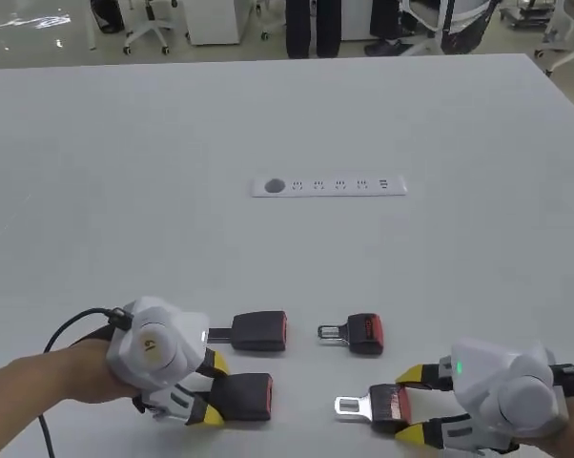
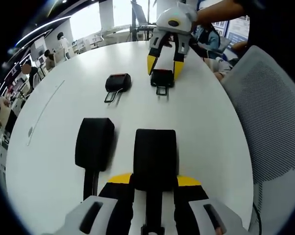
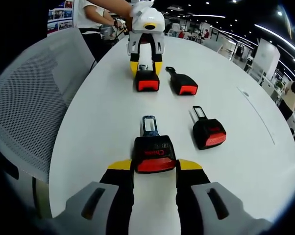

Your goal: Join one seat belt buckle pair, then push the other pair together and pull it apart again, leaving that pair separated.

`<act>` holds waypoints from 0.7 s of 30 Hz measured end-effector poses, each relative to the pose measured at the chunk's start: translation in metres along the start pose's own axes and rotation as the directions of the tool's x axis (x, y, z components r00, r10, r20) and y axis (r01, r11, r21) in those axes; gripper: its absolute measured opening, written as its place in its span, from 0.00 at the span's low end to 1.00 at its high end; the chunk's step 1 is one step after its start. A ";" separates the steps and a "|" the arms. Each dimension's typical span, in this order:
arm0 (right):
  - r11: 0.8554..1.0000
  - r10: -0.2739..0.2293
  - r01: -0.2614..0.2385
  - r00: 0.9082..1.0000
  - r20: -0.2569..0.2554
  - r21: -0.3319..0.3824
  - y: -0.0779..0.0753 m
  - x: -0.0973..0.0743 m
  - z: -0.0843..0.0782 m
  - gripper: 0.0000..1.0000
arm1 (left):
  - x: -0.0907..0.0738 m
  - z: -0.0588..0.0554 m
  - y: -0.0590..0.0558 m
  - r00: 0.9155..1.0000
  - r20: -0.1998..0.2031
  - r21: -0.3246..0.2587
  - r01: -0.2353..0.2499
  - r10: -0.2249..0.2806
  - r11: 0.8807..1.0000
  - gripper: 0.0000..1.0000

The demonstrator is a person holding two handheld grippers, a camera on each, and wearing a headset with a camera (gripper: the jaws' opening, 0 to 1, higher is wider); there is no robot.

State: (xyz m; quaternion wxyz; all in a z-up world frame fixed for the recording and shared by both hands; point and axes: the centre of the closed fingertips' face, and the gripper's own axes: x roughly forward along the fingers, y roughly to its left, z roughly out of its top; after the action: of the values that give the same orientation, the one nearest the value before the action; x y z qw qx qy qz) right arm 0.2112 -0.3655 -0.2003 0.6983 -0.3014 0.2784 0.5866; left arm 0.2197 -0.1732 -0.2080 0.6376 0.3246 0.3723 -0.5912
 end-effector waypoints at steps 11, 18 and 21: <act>1.000 -0.003 0.003 1.000 -0.004 0.011 -0.001 0.000 0.003 0.31 | 0.001 0.000 0.000 1.000 -0.020 0.002 0.013 -0.013 1.000 0.32; 1.000 0.001 -0.001 1.000 0.000 0.008 -0.001 0.004 0.009 0.31 | 0.001 -0.001 0.000 1.000 -0.022 -0.007 0.013 -0.013 1.000 0.32; 1.000 0.002 -0.002 1.000 0.002 0.010 0.000 0.007 0.013 0.31 | 0.001 -0.002 0.001 1.000 -0.026 -0.008 0.014 -0.014 1.000 0.32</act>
State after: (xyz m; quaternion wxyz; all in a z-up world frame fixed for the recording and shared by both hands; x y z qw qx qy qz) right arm 0.2126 -0.3515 -0.1970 0.6994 -0.2972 0.2808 0.5862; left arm 0.2208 -0.1719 -0.2105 0.6297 0.3270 0.3854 -0.5899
